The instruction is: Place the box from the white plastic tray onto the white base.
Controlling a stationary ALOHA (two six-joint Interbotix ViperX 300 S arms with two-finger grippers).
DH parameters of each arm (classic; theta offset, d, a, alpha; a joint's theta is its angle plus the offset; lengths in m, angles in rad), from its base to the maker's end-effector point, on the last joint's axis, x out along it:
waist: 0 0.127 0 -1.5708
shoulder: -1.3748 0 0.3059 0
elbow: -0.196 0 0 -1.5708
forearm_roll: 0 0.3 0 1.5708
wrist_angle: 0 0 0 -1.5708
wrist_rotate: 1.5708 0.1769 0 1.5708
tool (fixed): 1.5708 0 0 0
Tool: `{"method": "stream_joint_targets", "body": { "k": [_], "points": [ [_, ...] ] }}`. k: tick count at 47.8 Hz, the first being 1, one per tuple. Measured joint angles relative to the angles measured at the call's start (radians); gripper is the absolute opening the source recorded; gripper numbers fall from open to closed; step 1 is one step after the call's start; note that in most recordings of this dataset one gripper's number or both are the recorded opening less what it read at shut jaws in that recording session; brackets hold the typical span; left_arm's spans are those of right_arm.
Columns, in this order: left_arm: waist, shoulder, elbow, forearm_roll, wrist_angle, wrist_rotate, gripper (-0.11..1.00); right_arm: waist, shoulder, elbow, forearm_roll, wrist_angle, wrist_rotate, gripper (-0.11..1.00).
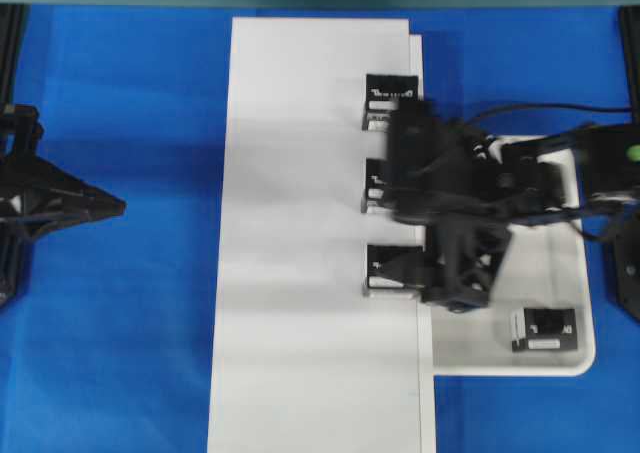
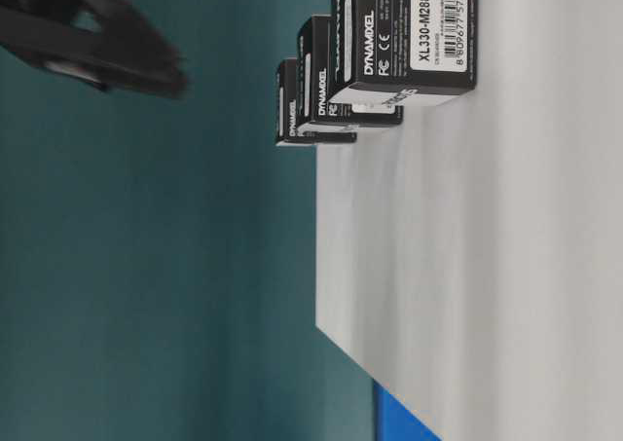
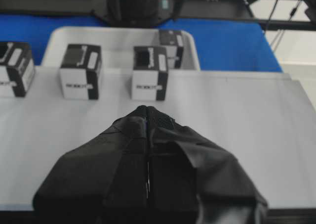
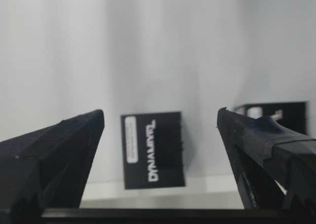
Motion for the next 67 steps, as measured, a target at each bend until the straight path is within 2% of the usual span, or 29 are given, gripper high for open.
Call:
{"method": "stream_joint_targets", "body": {
  "k": [6, 12, 17, 42, 67],
  "points": [
    [-0.002, 0.002, -0.002, 0.0, 0.0, 0.0, -0.07, -0.006, -0.095, 0.057, -0.026, -0.098, 0.0, 0.97],
    [-0.011, 0.003, 0.0, 0.0, 0.0, 0.0, -0.07, -0.006, -0.181, 0.129, -0.031, -0.218, 0.002, 0.97],
    [-0.015, 0.003, -0.002, 0.0, -0.002, 0.0, -0.07, -0.008, -0.241, 0.176, -0.031, -0.27, 0.0, 0.97],
    [-0.015, 0.005, -0.031, 0.0, -0.032, 0.014, -0.07, -0.023, -0.482, 0.311, -0.031, -0.29, 0.005, 0.97],
    [-0.043, -0.006, -0.058, 0.0, -0.074, 0.009, -0.07, -0.029, -0.83, 0.471, -0.031, -0.341, 0.005, 0.97]
  ]
}}
